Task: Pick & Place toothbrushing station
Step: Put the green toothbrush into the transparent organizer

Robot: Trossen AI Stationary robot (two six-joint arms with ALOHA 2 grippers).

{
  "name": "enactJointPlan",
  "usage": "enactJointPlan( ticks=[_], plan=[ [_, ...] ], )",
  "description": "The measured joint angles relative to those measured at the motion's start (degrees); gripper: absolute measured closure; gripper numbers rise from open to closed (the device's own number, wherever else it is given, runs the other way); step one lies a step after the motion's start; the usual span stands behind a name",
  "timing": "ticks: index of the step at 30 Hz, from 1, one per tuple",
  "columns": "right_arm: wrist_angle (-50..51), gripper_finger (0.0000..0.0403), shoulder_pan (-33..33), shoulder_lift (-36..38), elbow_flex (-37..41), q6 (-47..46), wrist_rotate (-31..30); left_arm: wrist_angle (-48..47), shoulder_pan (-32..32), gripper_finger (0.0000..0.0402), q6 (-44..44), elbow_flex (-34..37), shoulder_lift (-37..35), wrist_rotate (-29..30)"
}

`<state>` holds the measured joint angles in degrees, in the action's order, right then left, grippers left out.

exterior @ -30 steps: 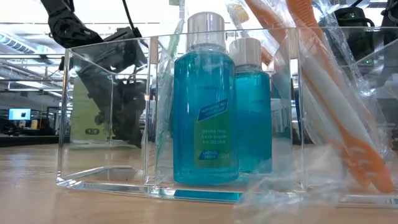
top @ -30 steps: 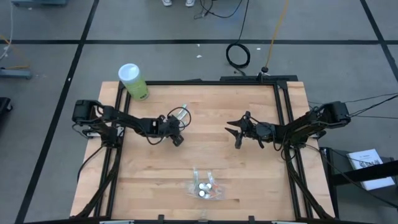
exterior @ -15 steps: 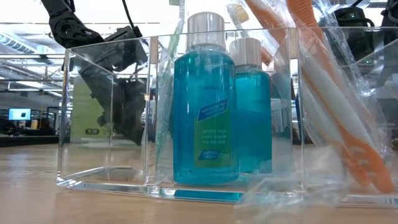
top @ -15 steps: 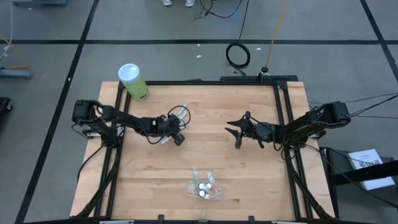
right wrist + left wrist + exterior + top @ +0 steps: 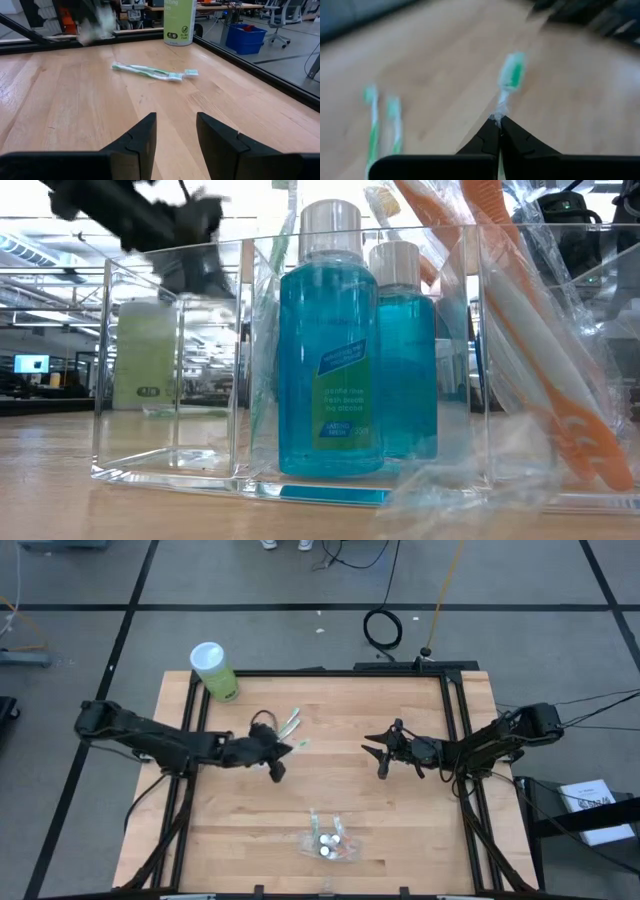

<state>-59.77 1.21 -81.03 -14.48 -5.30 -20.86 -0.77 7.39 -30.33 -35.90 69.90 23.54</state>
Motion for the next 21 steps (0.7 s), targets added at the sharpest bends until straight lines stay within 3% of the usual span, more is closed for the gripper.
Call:
enactJointPlan(
  ticks=[5, 10, 14, 21],
  plan=[
    [0.0, 0.0273, 0.0, 0.0, 0.0, 0.0, 0.0, 8.9, 9.6, 0.04, 6.9, -0.1, -6.1, 7.9],
    [0.0, 0.0273, 0.0, 0.0, 0.0, 0.0, 0.0, 21.9, 19.7, 0.04, 14.1, 0.2, -6.5, 15.7],
    [0.0, 0.0273, 0.0, 0.0, 0.0, 0.0, 0.0, 35.8, 24.5, 0.0401, 18.1, 1.6, -1.5, 18.8],
    [0.0, 0.0273, 0.0, 0.0, 0.0, 0.0, 0.0, 62.4, 28.5, 0.0401, 24.8, 2.8, 12.9, 18.7]
  ],
)
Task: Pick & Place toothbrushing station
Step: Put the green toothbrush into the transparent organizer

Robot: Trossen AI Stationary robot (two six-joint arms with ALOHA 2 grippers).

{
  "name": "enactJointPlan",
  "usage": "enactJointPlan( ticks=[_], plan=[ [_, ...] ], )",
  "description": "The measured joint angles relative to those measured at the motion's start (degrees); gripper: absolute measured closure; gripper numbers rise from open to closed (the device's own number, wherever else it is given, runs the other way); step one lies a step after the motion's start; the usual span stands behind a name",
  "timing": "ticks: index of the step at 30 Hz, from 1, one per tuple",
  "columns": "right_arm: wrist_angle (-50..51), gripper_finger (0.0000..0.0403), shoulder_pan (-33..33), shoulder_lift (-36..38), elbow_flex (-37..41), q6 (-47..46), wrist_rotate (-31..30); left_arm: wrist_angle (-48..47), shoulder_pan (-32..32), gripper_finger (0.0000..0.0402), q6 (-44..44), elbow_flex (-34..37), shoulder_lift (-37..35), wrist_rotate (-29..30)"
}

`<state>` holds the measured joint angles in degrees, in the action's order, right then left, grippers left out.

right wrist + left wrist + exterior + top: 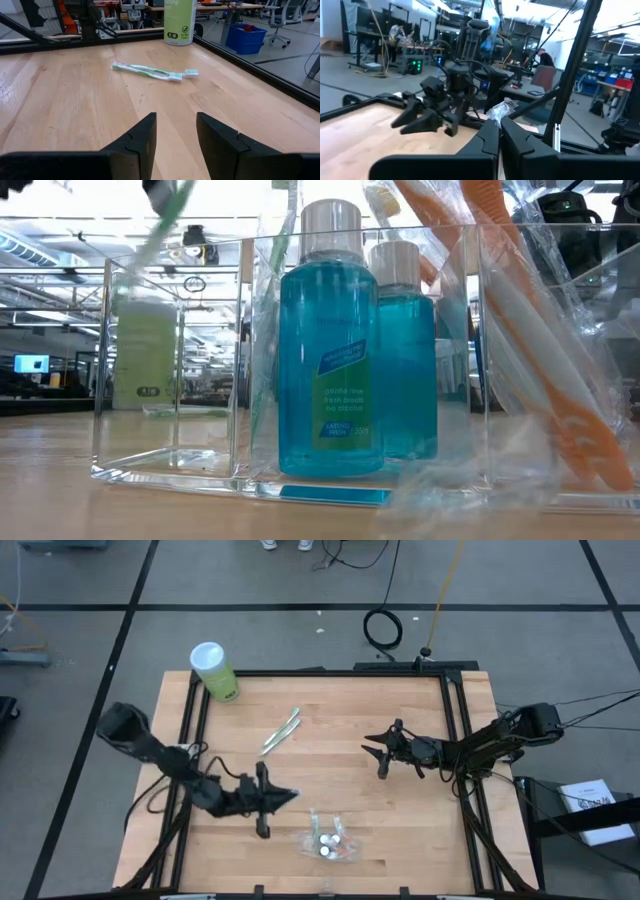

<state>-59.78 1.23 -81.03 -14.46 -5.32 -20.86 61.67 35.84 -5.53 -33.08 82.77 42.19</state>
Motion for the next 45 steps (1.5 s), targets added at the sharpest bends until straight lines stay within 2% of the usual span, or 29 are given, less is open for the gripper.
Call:
enactJointPlan(
  ticks=[4, 11, 18, 27, 31, 37, 45],
  plan=[
    [0.0, 0.0273, 0.0, 0.0, 0.0, 0.0, 0.0, 14.0, 0.3, 0.0401, 2.6, 0.0, 8.5, -0.1],
    [-0.2, 0.0273, 0.0, 0.0, 0.0, -0.1, 0.0, 28.0, 0.4, 0.0401, 4.5, -0.1, 18.0, -2.7],
    [-0.4, 0.0273, 0.0, 0.0, 0.0, -0.7, 0.0, 27.9, 2.1, 0.0401, 8.5, -1.9, 16.6, -4.7],
    [-0.4, 0.0273, 0.0, 0.0, 0.0, -0.7, 0.0, 28.0, 3.2, 0.0401, 14.3, -6.9, 14.5, -15.5],
    [-0.4, 0.0273, 0.0, 0.0, 0.0, -0.7, 0.0, 26.0, 2.1, 0.0401, 13.2, -8.7, 14.5, -20.2],
    [-0.4, 0.0273, 0.0, 0.0, 0.0, -0.7, 0.0, 24.0, 0.3, 0.0401, 9.9, -9.7, 15.4, -21.8],
    [-0.4, 0.0273, 0.0, 0.0, 0.0, -0.7, 0.0, 24.9, -2.0, 0.0401, 7.7, -11.6, 21.4, -21.8]
  ],
)
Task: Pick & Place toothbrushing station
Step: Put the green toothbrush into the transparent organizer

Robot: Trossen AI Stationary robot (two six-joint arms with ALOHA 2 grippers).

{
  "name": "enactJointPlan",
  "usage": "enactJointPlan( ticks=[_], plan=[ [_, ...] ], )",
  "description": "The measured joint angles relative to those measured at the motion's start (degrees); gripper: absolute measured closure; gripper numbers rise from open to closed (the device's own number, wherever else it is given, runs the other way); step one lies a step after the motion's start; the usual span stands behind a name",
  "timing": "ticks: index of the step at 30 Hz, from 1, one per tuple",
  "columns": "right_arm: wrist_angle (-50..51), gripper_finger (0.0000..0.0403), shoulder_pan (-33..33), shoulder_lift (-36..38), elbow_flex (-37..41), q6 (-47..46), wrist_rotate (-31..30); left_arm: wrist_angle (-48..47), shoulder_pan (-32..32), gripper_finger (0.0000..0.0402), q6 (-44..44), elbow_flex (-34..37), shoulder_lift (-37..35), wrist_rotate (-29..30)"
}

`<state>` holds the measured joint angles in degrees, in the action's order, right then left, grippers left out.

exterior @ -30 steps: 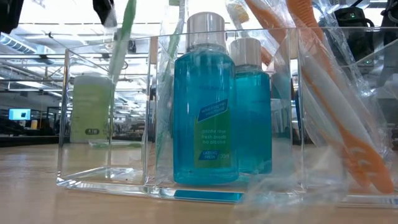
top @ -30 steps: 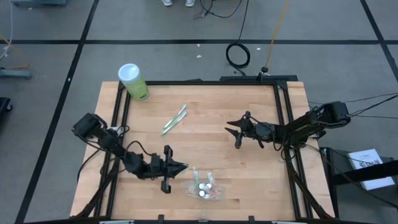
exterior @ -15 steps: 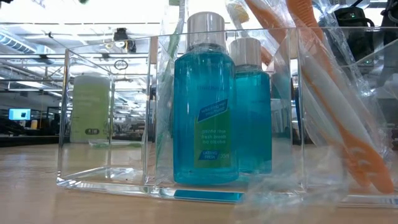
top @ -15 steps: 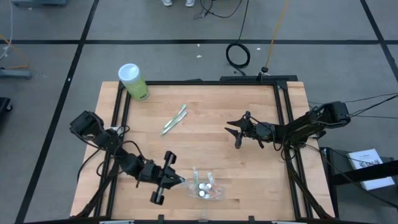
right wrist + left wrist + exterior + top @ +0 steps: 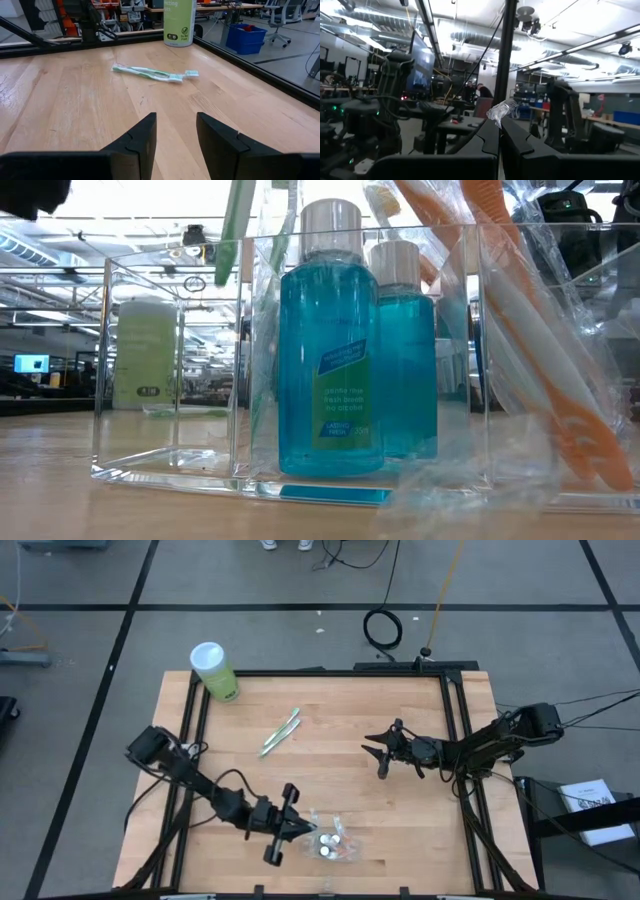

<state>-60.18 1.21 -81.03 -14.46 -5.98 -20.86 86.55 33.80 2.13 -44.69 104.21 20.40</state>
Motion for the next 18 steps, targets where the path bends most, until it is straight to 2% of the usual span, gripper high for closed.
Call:
enactJointPlan(
  ticks=[12, 18],
  plan=[
    [0.0, 0.0273, 0.0, 0.0, 0.0, 0.0, 0.0, 3.0, 0.8, 0.0401, -0.7, 0.0, 5.2, 0.6],
    [0.1, 0.0273, 0.0, 0.0, 0.0, 0.0, 0.0, -1.5, 0.8, 0.04, 0.6, 0.0, 5.3, 0.5]
  ],
)
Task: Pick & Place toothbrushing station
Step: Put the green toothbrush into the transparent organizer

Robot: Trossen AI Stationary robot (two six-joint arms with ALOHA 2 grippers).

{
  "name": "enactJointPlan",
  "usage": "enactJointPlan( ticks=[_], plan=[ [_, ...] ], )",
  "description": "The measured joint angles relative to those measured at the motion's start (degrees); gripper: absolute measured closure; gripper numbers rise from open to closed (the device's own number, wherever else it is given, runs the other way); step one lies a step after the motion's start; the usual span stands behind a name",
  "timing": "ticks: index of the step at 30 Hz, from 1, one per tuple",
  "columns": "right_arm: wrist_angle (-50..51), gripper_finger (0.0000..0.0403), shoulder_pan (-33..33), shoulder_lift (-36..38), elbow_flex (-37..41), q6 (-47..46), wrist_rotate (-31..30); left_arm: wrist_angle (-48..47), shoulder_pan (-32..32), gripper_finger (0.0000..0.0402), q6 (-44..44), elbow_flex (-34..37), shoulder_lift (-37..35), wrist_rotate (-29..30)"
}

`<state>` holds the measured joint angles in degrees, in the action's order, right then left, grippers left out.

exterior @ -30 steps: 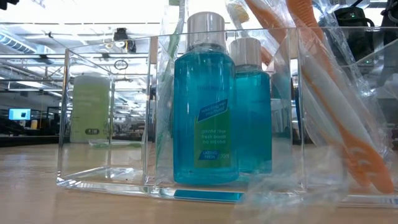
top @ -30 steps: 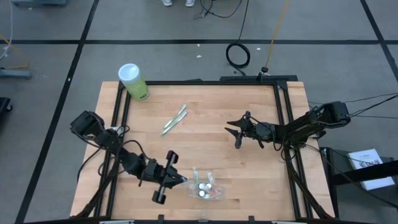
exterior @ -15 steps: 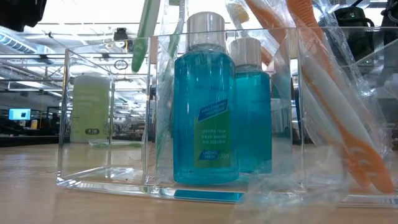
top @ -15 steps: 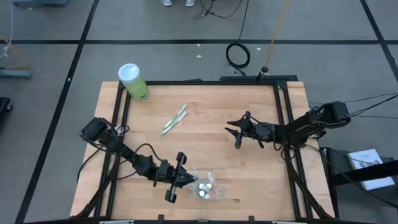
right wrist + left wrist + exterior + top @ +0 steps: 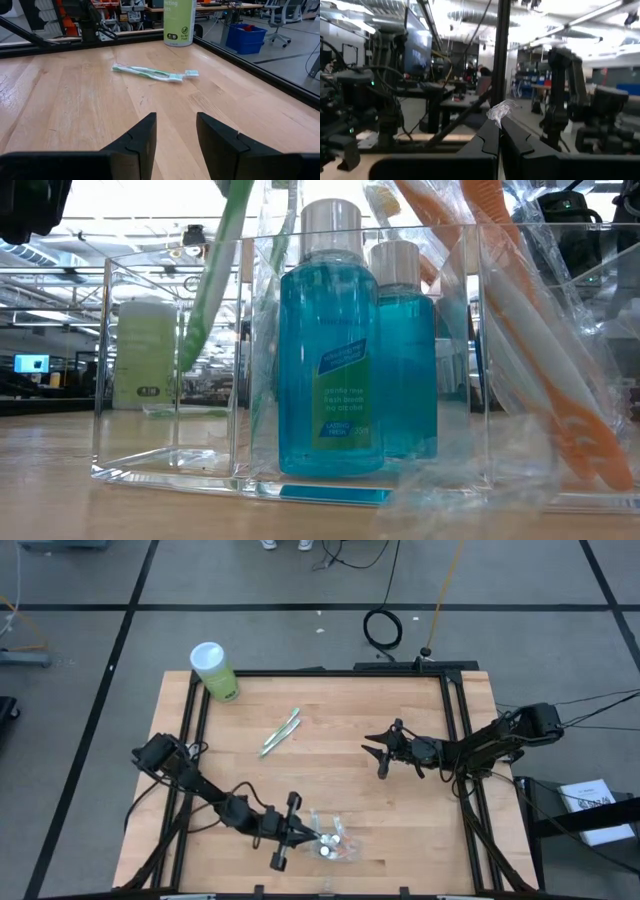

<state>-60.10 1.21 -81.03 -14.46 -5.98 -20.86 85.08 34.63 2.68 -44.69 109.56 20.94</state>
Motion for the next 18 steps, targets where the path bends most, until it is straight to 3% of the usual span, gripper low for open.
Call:
enactJointPlan(
  ticks=[7, 10, 18],
  plan=[
    [0.1, 0.0273, 0.0, 0.0, 0.0, 0.0, 0.0, -3.7, 0.0, 0.0399, 0.0, 0.0, 0.0, -2.4],
    [0.1, 0.0273, 0.0, 0.0, 0.0, 0.0, 0.0, -3.5, 0.0, 0.039, 1.4, 0.0, 0.0, -0.7],
    [0.3, 0.0273, 0.0, 0.0, 0.0, 0.0, 0.0, -0.6, 0.5, 0.0284, 4.3, 0.0, 0.0, 5.8]
  ],
)
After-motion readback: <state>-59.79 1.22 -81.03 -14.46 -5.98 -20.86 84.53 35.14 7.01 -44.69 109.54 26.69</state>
